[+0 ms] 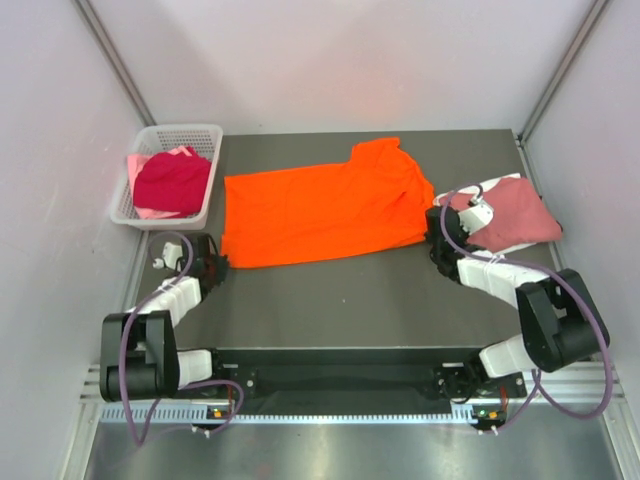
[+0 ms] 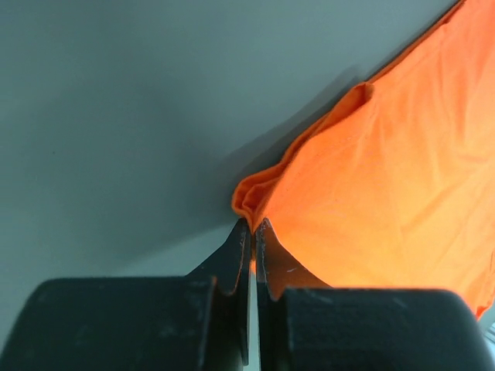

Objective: Fold and stack the t-shirts
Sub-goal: Fold the tshirt

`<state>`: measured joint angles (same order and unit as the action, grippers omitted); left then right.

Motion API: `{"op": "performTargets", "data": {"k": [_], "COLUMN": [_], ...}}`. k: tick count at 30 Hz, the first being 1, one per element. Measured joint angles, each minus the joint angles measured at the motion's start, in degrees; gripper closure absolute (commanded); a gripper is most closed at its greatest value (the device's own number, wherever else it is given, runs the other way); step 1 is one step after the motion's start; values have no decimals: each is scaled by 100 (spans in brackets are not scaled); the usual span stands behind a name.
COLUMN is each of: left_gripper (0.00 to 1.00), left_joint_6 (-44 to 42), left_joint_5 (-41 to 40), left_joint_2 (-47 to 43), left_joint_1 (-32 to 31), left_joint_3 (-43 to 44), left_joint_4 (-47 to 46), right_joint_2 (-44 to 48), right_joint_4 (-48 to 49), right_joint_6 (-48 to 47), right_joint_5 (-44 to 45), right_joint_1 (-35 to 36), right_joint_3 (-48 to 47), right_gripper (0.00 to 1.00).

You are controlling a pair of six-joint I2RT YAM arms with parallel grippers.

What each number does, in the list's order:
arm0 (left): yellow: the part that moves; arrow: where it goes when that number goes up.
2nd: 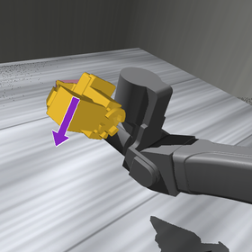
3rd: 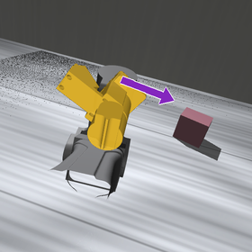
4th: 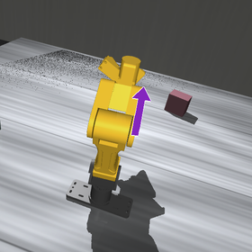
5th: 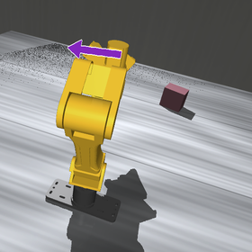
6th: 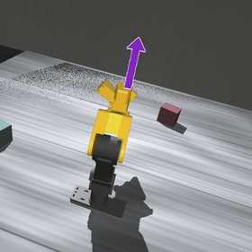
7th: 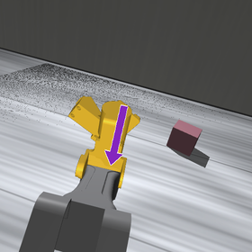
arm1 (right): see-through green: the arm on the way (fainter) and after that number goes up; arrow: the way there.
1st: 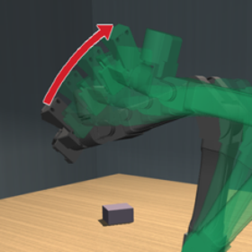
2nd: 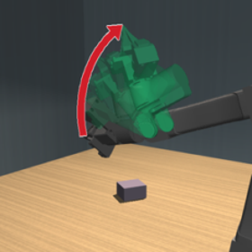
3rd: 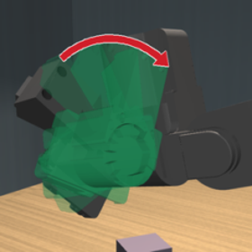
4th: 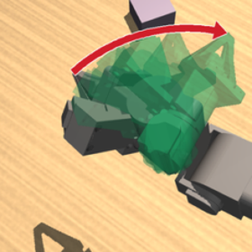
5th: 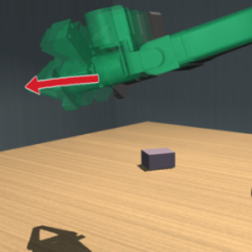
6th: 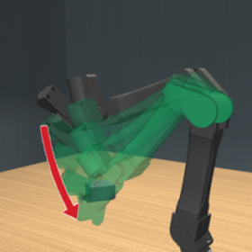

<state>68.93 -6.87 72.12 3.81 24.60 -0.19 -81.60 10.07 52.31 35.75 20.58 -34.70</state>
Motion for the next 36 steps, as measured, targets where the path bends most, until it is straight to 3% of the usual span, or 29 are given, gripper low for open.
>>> {"op": "performTargets", "data": {"k": [9, 14, 21, 25, 31, 36], "left_gripper": [100, 100, 100, 100, 100, 100], "left_joint_6": [-146, -269, -341, -415, -616, -761], "left_joint_5": [-221, -328, -299, -282, -291, -348], "left_joint_2": [-411, -994, -1014, -887, -765, -1392], "left_joint_1": [17, 83, 160, 221, 343, 398], "left_joint_3": [1318, 1088, 584, 927, 2391, 2135], "left_joint_4": [1239, 1467, 1895, 2151, 2586, 2594], "right_joint_2": [870, 1414, 1274, 1054, 966, 1499], "right_joint_4": [-1104, -1231, -1797, -2221, -2459, -2433], "right_joint_6": [-17, 151, 450, 437, 310, 415], "right_joint_5": [151, 120, 15, 37, 94, 131], "right_joint_1": [72, 170, 435, 439, 446, 485], "right_joint_3": [-911, -417, 197, -317, -1773, -1403], "right_gripper": [100, 100, 100, 100, 100, 100]}}
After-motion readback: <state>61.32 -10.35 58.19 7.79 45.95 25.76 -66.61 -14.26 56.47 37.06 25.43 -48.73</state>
